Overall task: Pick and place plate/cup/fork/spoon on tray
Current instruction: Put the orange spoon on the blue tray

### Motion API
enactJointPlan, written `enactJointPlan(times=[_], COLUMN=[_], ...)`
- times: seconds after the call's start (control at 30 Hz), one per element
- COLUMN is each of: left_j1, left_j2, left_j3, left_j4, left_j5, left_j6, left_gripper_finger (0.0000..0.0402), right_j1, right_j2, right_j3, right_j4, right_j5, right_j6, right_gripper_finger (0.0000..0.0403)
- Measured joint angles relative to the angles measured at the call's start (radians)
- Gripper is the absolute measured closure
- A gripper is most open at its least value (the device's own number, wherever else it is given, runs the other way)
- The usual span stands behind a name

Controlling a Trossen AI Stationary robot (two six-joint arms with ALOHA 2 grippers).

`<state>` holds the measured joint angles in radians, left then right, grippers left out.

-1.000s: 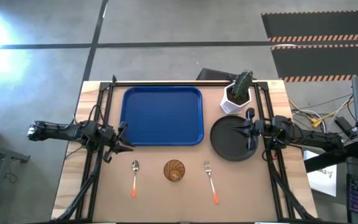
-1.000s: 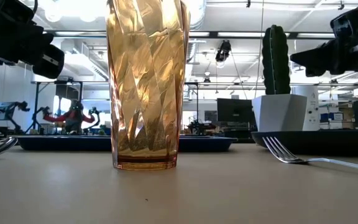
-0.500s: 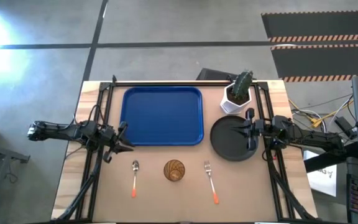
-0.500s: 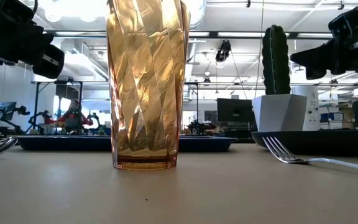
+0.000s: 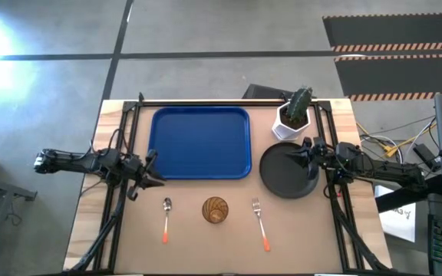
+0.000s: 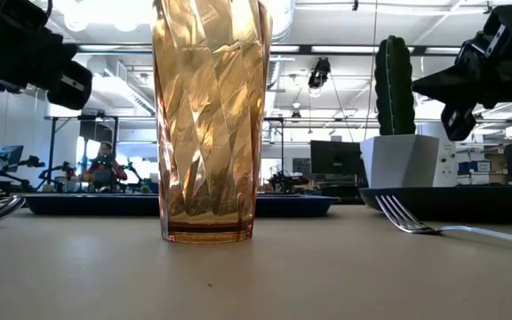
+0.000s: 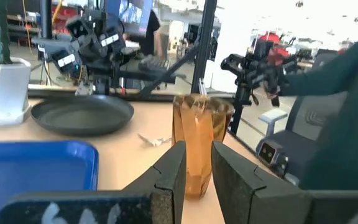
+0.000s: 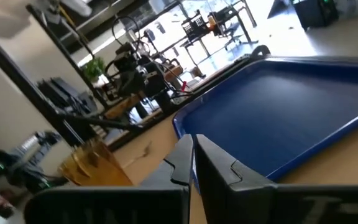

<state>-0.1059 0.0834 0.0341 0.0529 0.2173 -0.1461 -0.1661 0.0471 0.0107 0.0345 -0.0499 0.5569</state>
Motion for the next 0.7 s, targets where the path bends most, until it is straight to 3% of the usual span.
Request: enactJointPlan(times=[0.13,0.33,0.43,0.7], left_j1=[0.0,0.0,0.0,0.0], left_j2=[0.002,0.011,0.013,0.012], left_j3=[0.0,0.0,0.0,0.0], left_j4=[0.087,0.306,0.425,0.712], left_j5=[-0.022,-0.235,-0.31,-0.304], left_j6=[-0.002,-0.003,-0.003,0.001], left_gripper_finger=[0.0343,0.0343,0.0343,0.0343], right_j1=[0.0,0.0,0.0,0.0], right_j2=[0.0,0.0,0.0,0.0], right_j3=[0.0,0.0,0.0,0.0], right_j4=[0.006,0.035,0.035,0.063], right_j5=[0.002,0.138,0.182,0.183], right_j6=[0.077,0.262,0.27,0.247], right_gripper_finger=[0.0394,0.0394,0.0394,0.0394])
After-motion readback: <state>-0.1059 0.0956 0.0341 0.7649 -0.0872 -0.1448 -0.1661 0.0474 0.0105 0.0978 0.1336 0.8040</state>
